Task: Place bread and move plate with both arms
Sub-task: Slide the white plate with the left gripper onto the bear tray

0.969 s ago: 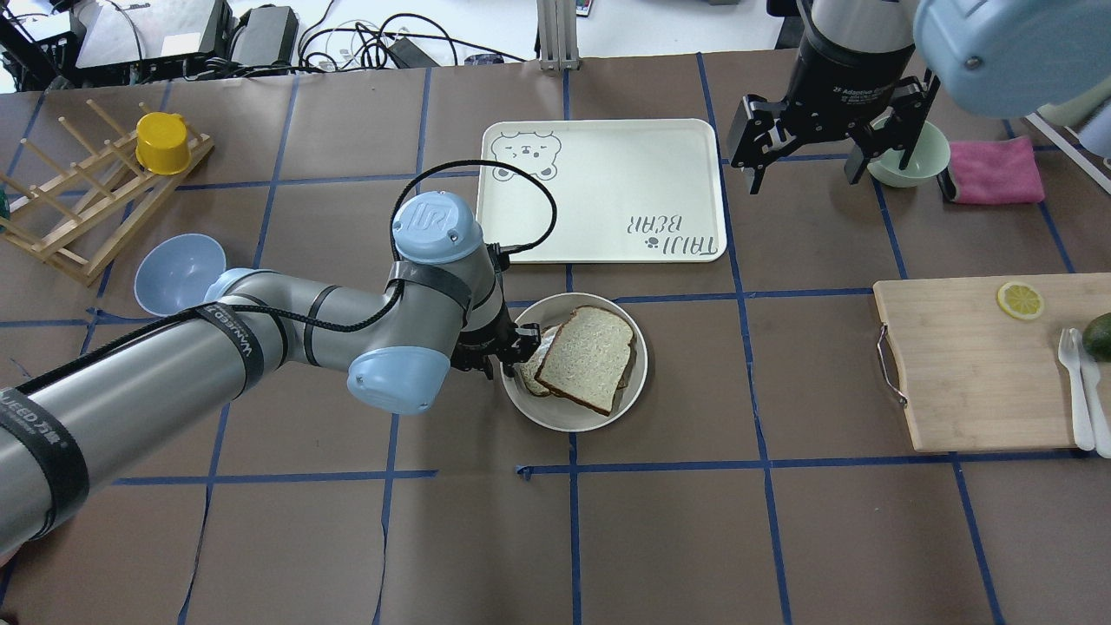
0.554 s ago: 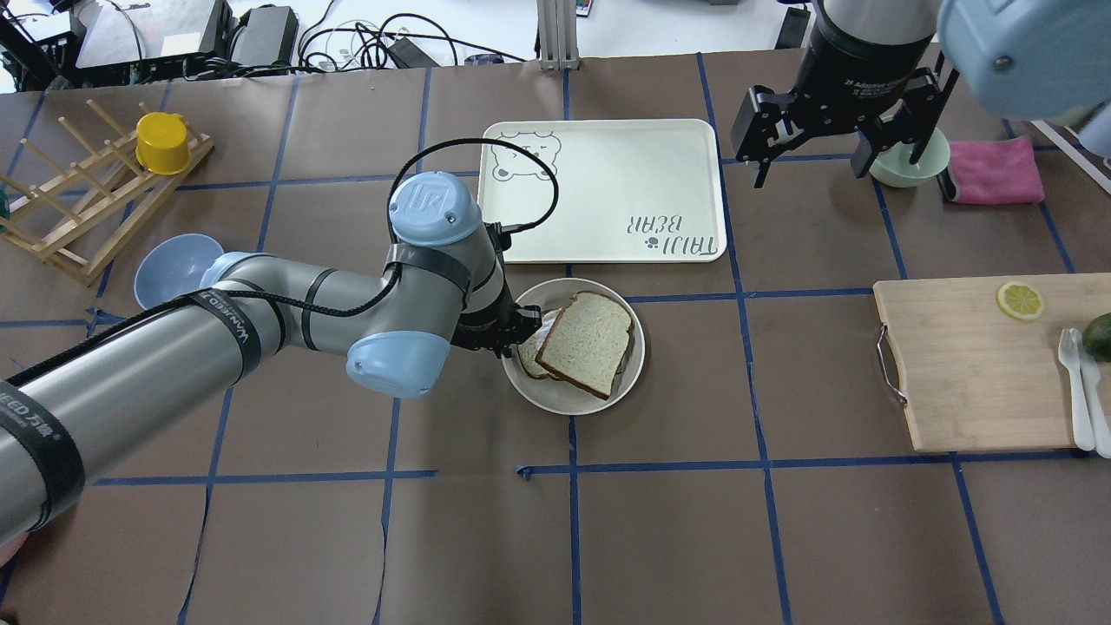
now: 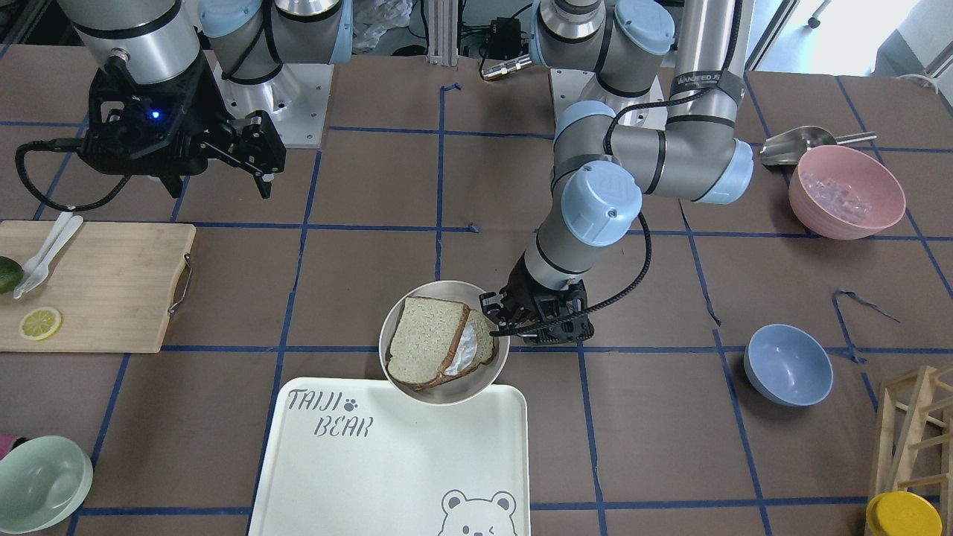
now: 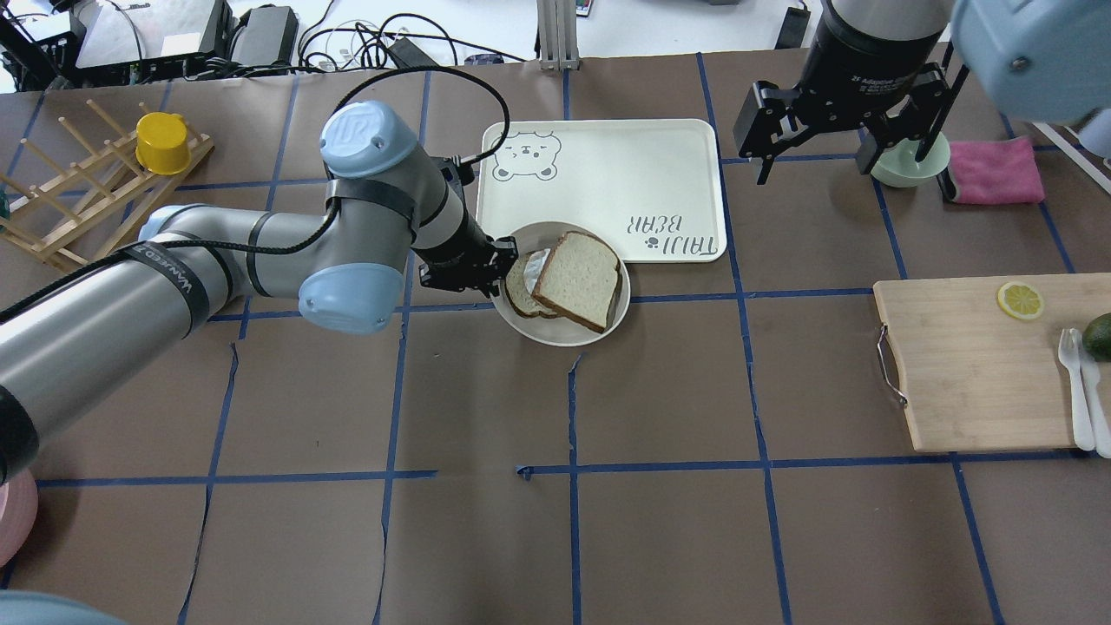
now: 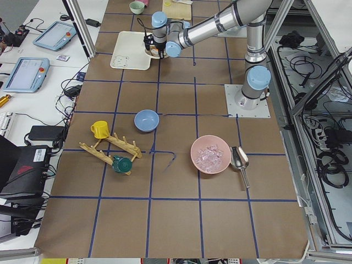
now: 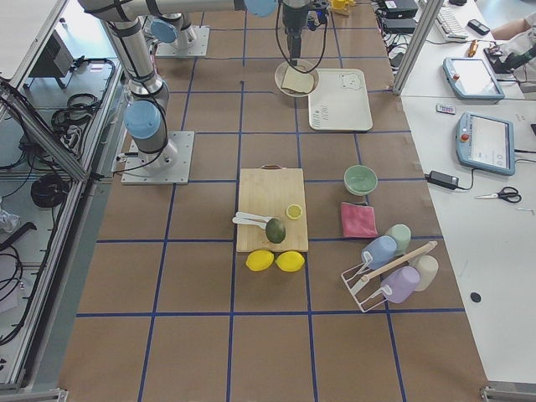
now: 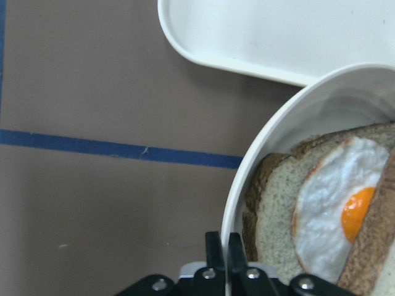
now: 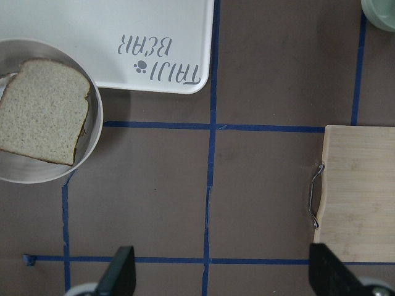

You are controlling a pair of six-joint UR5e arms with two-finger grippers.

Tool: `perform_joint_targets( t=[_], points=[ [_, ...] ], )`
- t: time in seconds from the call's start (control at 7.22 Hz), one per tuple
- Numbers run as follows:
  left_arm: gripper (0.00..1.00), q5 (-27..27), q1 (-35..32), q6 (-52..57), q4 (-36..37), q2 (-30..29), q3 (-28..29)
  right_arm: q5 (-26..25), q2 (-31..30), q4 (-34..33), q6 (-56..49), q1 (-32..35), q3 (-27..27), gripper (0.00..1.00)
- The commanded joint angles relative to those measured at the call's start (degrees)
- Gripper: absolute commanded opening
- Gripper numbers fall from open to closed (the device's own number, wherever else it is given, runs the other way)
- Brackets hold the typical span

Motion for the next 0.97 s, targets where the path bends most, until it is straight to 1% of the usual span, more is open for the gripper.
perform_joint_targets(
  t=[0.0,0.28,0.42,0.55,0.69,0.83],
  points=[
    [0.0,-2.4,1.0,1.0,-7.6,-5.3,12.2,-0.1,0.0,-0.3,0.0,0.0,0.1,1.0],
    [0.0,-2.8,0.9,3.3,-7.2,-13.3,20.8,-0.2,-0.1,-0.6,0.0,0.0,0.0,1.0],
    [0.0,-2.9,0.9,3.1,-6.9,-16.2,23.3,-0.2,-0.1,-0.6,-0.1,0.0,0.1,1.0],
    [0.0,-4.8,0.7,3.5,-3.2,-18.3,24.0,-0.2,0.0,-0.6,-0.2,0.0,0.0,1.0],
    [0.0,-4.9,0.5,3.6,-0.6,-20.3,24.2,-0.5,0.0,-0.6,-0.1,0.0,0.0,1.0],
    [0.0,-4.9,0.1,3.7,-0.1,-21.1,24.2,-0.1,-0.1,-0.3,0.2,0.0,0.0,1.0]
  ],
)
